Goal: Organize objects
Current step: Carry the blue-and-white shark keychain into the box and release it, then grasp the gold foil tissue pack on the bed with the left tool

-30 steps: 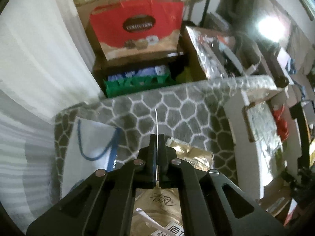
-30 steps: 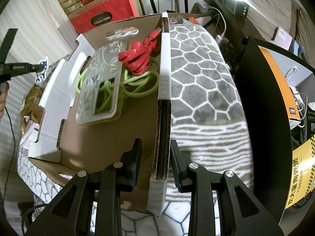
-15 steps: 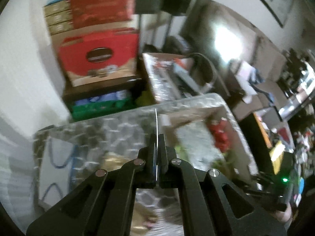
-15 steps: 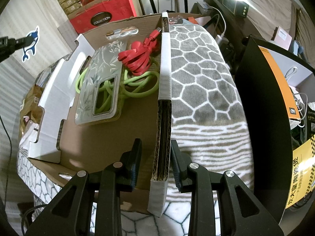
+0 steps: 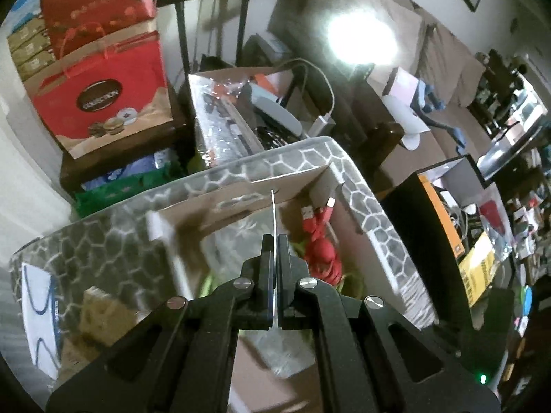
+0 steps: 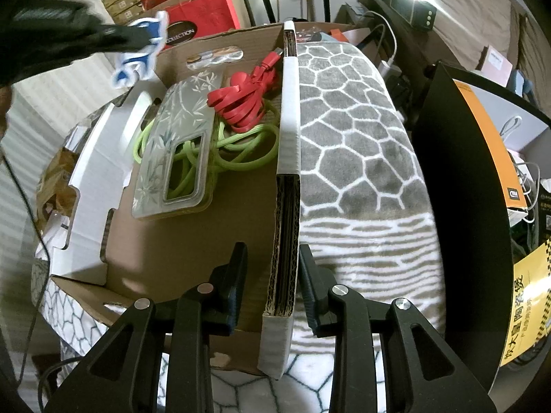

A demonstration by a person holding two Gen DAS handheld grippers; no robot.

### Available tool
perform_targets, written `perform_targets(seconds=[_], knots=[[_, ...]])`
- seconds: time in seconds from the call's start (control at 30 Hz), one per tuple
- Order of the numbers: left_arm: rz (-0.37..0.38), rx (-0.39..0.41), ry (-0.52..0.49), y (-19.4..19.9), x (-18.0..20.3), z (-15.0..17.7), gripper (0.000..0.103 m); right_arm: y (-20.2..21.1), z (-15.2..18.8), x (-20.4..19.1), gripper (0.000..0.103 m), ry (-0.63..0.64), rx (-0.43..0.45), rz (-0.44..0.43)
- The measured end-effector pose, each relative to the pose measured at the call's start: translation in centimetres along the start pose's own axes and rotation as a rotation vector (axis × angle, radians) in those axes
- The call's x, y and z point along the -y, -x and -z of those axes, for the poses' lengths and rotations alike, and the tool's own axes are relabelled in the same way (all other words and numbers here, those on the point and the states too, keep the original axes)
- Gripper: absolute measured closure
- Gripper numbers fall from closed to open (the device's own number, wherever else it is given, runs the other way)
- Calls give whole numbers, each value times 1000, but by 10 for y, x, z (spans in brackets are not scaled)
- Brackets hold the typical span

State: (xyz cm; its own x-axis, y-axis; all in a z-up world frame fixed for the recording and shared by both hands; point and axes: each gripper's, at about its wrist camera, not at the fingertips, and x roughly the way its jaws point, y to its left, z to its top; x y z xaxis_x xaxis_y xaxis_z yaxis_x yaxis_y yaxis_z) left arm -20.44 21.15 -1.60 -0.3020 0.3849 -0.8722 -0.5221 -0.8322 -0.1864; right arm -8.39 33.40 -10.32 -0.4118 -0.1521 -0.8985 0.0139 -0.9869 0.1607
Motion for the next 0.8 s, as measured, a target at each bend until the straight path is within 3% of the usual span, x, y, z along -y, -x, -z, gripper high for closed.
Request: perform_targets(seconds=[0.3, 0.47, 0.57, 0.67, 0.8], knots=[[-13, -25, -8, -31, 20, -10, 101, 0, 0, 1, 72, -4, -2, -7], [13, 0, 5, -15, 10, -7, 78, 1, 1, 1, 72, -4, -1, -7], [12, 18, 21, 3, -6, -4, 74, 1, 1, 0, 72, -4, -1, -6], [-8, 37, 36, 23, -24, 0, 63, 2, 1, -1, 72, -4, 0, -6], [-20, 21, 66, 42, -51, 8, 61, 2, 1, -1, 72, -4, 0, -5]])
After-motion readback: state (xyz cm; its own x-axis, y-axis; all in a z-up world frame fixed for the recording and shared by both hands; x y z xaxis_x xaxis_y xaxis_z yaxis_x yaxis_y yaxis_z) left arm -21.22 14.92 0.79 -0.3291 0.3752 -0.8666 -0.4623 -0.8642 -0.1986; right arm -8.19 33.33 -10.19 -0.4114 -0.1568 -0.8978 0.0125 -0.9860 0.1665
